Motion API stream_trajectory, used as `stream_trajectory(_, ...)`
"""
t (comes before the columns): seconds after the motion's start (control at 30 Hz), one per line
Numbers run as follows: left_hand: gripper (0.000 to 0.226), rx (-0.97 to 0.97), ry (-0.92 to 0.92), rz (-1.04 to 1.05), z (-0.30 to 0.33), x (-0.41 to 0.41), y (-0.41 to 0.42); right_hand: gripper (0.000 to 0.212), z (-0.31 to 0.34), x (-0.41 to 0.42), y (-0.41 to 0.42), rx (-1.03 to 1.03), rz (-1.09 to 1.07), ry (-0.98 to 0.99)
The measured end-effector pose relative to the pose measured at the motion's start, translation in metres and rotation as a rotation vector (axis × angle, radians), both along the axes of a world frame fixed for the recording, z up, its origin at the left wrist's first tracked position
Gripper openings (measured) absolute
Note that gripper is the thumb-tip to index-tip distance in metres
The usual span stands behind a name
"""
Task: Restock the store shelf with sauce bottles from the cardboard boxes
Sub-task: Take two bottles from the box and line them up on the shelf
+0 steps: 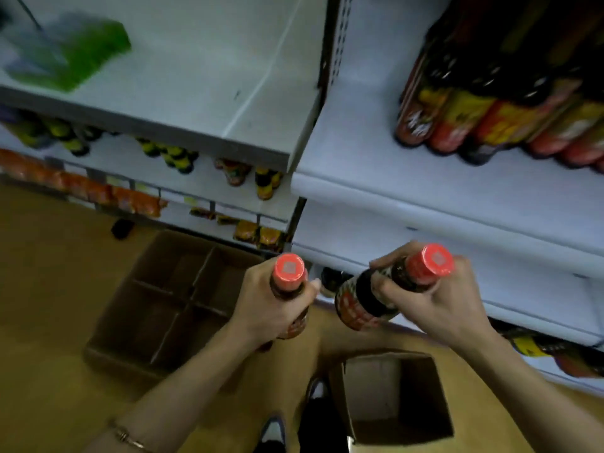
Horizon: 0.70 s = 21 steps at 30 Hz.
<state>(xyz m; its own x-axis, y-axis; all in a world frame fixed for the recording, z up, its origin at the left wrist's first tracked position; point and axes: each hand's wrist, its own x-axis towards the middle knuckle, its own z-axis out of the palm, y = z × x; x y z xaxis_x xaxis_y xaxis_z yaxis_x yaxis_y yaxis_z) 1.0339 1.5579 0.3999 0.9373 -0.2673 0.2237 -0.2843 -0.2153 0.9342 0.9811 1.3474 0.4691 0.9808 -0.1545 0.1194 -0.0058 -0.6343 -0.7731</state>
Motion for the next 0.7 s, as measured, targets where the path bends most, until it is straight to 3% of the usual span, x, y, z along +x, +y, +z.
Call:
stream_trajectory(0.2,0.021,-0.093,-0.153,-0.22,0.119,-0.006,-0.05,0.011,0.116,-0.055,-0.024,-0.039,-0.146,-0.16)
stream_trajectory(0.3,0.027,-0.111,-0.19,-0.36,0.167,-0.021,-0.09,0.021,0.159,-0.087,-0.046,-0.102,-0.235,-0.2)
stream_trajectory(0.47,0.015,-0.077,-0.236,-0.576,0.228,-0.068,-0.167,0.03,0.213,-0.157,-0.099,-0.131,-0.374,-0.26)
stream_trajectory(0.7,0.012,-0.225,-0.101,-0.901,0.288,-0.184,-0.306,0.039,0.265,-0.297,-0.205,-0.087,-0.651,-0.376)
